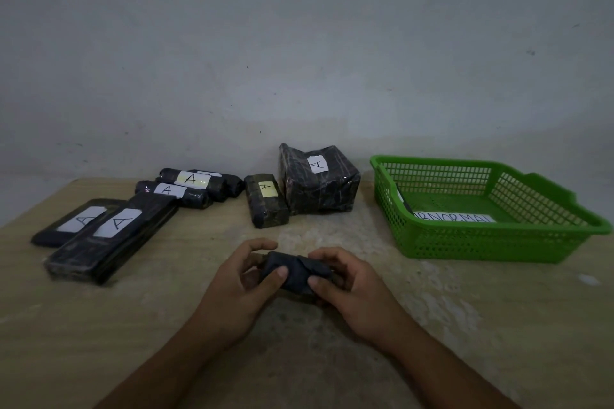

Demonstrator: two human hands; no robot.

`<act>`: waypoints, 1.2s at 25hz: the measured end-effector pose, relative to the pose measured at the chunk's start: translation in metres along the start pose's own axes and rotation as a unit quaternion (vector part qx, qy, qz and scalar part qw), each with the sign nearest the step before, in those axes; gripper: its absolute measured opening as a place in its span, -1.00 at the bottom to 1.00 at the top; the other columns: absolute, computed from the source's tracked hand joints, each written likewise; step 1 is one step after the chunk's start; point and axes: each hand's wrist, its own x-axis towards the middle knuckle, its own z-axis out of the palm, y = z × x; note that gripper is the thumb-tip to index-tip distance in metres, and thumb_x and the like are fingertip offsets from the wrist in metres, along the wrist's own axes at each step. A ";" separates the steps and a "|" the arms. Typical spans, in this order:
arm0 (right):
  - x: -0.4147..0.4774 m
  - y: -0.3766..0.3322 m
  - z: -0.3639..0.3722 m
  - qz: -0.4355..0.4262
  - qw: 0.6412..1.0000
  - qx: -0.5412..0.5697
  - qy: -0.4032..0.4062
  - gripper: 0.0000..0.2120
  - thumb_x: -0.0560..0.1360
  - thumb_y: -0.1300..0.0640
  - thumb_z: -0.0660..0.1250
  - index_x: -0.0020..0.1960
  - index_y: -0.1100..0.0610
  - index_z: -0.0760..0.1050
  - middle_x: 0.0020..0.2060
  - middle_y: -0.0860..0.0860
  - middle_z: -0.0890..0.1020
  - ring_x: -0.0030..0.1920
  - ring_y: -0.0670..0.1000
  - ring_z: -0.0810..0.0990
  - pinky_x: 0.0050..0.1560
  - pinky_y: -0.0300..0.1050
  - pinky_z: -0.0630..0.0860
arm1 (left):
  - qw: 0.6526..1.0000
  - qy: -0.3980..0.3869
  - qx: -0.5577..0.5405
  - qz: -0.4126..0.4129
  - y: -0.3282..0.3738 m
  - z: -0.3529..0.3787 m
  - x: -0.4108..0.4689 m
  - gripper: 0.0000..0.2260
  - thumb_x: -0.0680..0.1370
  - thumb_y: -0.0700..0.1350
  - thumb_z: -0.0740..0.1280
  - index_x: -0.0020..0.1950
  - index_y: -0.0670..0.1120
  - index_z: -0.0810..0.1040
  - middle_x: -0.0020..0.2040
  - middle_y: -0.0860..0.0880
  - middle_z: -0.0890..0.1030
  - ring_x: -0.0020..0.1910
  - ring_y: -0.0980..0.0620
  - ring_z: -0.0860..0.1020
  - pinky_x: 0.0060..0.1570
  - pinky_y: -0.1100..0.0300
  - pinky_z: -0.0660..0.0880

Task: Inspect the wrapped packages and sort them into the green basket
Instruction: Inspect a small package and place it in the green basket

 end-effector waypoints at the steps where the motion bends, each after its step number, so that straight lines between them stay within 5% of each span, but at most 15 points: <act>1: 0.000 0.000 0.000 -0.001 1.000 -0.003 -0.003 -0.76 0.49 0.26 0.39 0.10 0.02 0.53 0.03 -0.01 0.68 0.06 -0.10 0.65 0.02 -0.23 0.53 | 1.000 -0.002 -0.002 0.007 -0.001 0.001 -0.001 -0.74 0.49 -0.24 0.37 0.14 -0.05 0.49 0.05 -0.06 0.63 0.01 0.15 0.65 -0.10 0.33 0.57; 6: 0.002 -0.002 0.002 -0.016 1.000 -0.026 0.004 -0.76 0.49 0.26 0.37 0.08 -0.01 0.52 0.03 -0.02 0.67 0.09 -0.10 0.64 0.07 -0.23 0.52 | 1.000 0.003 -0.001 0.024 -0.004 0.003 -0.002 -0.78 0.50 -0.25 0.37 0.11 -0.06 0.53 0.05 -0.02 0.63 0.04 0.13 0.64 -0.05 0.33 0.57; 12: -0.001 -0.008 -0.002 0.052 0.995 0.085 0.002 -0.64 0.43 -0.09 0.44 0.19 -0.01 0.54 0.12 0.02 0.65 0.13 0.03 0.65 0.02 -0.02 0.63 | 1.000 -0.002 -0.013 0.026 -0.004 0.001 -0.002 -0.73 0.52 -0.29 0.33 0.15 -0.01 0.50 0.12 0.03 0.60 0.04 0.05 0.66 0.00 0.23 0.60; 15: -0.001 -0.009 -0.003 0.080 0.989 0.124 -0.006 -0.66 0.49 0.08 0.38 0.25 0.10 0.49 0.10 0.14 0.64 0.01 0.17 0.70 -0.17 0.06 0.66 | 0.999 -0.024 -0.009 0.031 -0.002 0.002 -0.004 -0.66 0.52 -0.30 0.33 0.22 0.02 0.48 0.22 0.07 0.54 0.08 0.03 0.65 0.05 0.15 0.60; 19: -0.002 -0.007 -0.002 0.023 1.000 0.012 -0.007 -0.77 0.54 0.23 0.34 0.19 0.09 0.50 0.07 0.05 0.65 -0.10 0.03 0.68 -0.22 -0.03 0.61 | 1.000 -0.009 -0.003 0.017 -0.006 0.003 -0.002 -0.62 0.51 -0.14 0.36 0.32 0.03 0.45 0.24 0.14 0.54 0.18 0.10 0.59 0.11 0.20 0.57; 22: -0.001 -0.009 0.002 0.019 0.999 -0.028 0.002 -0.84 0.56 0.26 0.30 0.11 0.09 0.48 -0.02 0.00 0.66 -0.29 -0.07 0.61 -0.29 -0.10 0.58 | 1.000 -0.009 0.025 0.007 -0.008 0.002 0.000 -0.73 0.52 -0.14 0.35 0.22 -0.05 0.55 0.08 0.03 0.68 0.08 0.06 0.65 0.07 0.18 0.59; 30: -0.003 -0.009 0.002 0.008 1.000 -0.010 0.001 -0.93 0.56 0.07 0.33 0.02 0.00 0.57 -0.06 -0.01 0.66 -0.13 -0.03 0.67 -0.24 -0.03 0.62 | 0.998 -0.016 0.036 0.038 -0.003 0.004 -0.001 -0.83 0.54 -0.19 0.33 0.10 -0.03 0.61 -0.01 0.12 0.71 0.00 0.16 0.66 0.00 0.27 0.59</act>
